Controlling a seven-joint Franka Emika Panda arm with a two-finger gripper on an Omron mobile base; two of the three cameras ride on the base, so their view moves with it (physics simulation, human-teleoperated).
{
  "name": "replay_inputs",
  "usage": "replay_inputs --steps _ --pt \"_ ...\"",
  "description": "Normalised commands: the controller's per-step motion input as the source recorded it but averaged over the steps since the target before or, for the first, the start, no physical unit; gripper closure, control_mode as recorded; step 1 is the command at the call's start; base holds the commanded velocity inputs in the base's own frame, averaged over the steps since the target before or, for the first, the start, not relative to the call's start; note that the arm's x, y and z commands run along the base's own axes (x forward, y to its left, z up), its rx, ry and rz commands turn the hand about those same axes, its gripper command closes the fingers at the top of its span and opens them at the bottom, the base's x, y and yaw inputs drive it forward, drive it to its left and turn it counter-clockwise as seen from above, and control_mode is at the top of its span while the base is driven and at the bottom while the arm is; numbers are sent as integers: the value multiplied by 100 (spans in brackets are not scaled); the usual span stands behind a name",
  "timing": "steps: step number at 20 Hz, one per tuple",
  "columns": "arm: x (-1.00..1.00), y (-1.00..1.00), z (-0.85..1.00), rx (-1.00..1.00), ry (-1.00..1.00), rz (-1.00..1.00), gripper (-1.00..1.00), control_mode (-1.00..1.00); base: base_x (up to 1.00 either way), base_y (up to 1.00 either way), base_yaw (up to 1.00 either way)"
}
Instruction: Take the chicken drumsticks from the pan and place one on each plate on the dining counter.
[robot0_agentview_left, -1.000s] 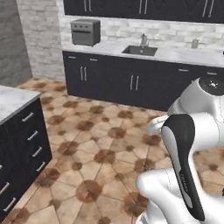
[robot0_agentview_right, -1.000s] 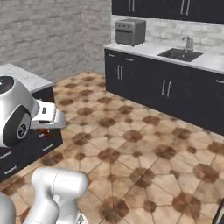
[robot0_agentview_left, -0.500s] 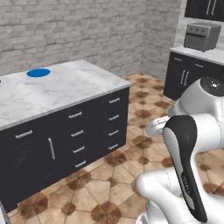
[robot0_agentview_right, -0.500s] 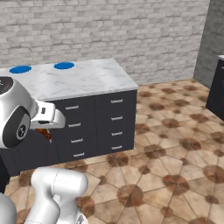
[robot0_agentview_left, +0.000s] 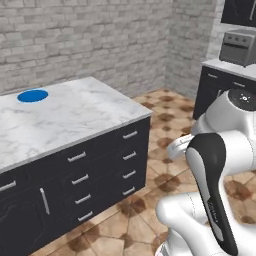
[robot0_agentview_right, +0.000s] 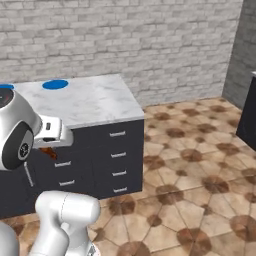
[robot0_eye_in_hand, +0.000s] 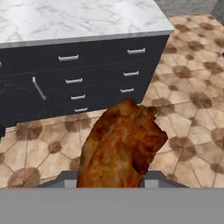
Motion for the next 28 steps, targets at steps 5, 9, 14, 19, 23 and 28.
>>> replay_inputs --steps 5,9,14,19,23,28 --pt "0 0 0 0 0 0 100 100 79 -54 10" --pt "0 0 0 0 0 0 100 100 77 -56 8" --pt "0 0 0 0 0 0 100 100 78 -61 0" --pt "0 0 0 0 0 0 100 100 78 -62 0" --pt "0 0 0 0 0 0 100 100 87 -55 2" --pt "0 0 0 0 0 0 100 100 97 -44 7"
